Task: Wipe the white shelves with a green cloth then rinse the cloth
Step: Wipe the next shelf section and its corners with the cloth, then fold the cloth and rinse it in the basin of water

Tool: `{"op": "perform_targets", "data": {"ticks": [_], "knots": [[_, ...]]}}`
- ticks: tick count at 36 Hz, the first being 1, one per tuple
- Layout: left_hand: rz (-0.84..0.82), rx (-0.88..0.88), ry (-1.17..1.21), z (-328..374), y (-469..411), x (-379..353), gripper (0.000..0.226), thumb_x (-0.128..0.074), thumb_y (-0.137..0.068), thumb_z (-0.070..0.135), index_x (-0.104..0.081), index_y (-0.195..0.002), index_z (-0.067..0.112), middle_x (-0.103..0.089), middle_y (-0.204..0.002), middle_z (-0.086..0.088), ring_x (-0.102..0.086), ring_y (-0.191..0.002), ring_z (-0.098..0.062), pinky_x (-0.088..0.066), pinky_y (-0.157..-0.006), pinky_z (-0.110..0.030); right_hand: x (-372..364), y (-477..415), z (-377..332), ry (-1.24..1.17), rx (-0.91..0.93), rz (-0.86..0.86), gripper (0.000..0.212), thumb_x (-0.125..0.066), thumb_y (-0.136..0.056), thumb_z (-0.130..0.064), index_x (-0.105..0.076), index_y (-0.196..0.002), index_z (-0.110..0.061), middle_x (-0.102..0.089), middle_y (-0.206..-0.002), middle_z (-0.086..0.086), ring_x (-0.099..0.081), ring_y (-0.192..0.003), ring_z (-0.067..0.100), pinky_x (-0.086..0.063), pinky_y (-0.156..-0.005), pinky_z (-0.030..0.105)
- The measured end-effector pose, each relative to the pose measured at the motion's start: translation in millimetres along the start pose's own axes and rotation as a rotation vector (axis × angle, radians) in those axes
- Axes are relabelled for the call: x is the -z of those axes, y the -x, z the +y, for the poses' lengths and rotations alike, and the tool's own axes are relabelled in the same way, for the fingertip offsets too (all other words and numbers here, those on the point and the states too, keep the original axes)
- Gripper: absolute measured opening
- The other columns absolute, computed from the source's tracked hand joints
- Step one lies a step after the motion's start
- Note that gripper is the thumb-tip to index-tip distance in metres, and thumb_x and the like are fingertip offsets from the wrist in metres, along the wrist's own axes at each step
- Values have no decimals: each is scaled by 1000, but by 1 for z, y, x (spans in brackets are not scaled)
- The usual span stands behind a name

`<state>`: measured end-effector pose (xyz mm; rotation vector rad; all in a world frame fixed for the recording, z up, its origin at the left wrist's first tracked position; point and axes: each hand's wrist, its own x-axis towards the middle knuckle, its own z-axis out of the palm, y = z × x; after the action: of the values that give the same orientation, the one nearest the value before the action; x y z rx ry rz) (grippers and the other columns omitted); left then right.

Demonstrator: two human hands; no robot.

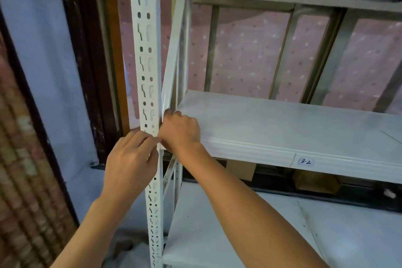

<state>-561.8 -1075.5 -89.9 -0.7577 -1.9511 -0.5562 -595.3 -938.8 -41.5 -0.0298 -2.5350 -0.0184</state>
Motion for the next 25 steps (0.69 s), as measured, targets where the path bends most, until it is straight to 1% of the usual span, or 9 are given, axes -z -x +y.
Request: {"op": "perform_targets", "data": {"ticks": [5,9,12,14,16,18,20,22,25], "knots": [[-26,32,-17,1,2,6,20,-70,-84,-5,-78,-98,6,-72,-89,-6,-64,-81,-24,-50,-67,-30,3,-6,0,-10,43,-35,24,-46,-93,-18,-55,-113,-8,-66,-97,12,-66,-81,32,-38,-63,34],[-90,51,-11,13,-5,6,23,-72,-80,-4,-76,-100,7,-70,-92,-4,-64,-83,-24,-48,-68,-26,8,-4,8,-56,57,-90,30,-48,-96,-23,-51,-122,-8,-67,-105,12,-66,-90,34,-39,-65,35],[-117,88,15,27,-15,10,19,-71,-83,0,-72,-99,10,-68,-95,-2,-63,-84,-24,-44,-63,-23,19,-3,19,-174,50,-214,32,-48,-98,-31,-50,-123,-11,-66,-110,9,-64,-93,32,-45,-70,36],[-115,147,47,37,-22,13,17,-70,-86,5,-70,-102,11,-66,-100,0,-62,-89,-23,-42,-62,-25,26,2,32,-365,9,-283,28,-47,-98,-41,-53,-113,-18,-66,-104,3,-63,-86,24,-51,-75,39],[-126,245,124,48,-31,16,21,-70,-89,11,-69,-110,15,-64,-107,5,-61,-96,-19,-43,-66,-27,36,9,50,-621,-44,-299,26,-51,-96,-50,-55,-104,-25,-64,-97,-3,-62,-83,17,-54,-76,39],[-147,351,248,60,-37,16,27,-69,-92,20,-68,-119,20,-62,-111,10,-59,-101,-15,-46,-74,-29,50,19,71,-790,-60,-285,28,-63,-90,-50,-57,-107,-29,-61,-103,-5,-61,-92,15,-54,-79,35],[-170,443,370,76,-43,16,34,-69,-93,27,-66,-127,24,-60,-114,12,-59,-103,-13,-50,-83,-34,66,30,95,-881,-62,-260,34,-73,-85,-44,-57,-111,-30,-58,-110,-5,-58,-99,14,-52,-78,29],[-187,532,476,95,-50,14,38,-69,-93,31,-64,-131,26,-62,-118,11,-61,-104,-11,-52,-88,-35,80,42,120,-946,-84,-224,36,-78,-82,-37,-56,-110,-31,-56,-111,-5,-57,-98,11,-49,-74,24],[-210,671,674,128,-61,6,39,-71,-92,32,-65,-130,27,-67,-122,10,-64,-106,-6,-53,-93,-34,102,64,157,-1034,-151,-204,43,-82,-79,-32,-58,-115,-25,-56,-111,-3,-58,-99,12,-53,-81,29]]}}
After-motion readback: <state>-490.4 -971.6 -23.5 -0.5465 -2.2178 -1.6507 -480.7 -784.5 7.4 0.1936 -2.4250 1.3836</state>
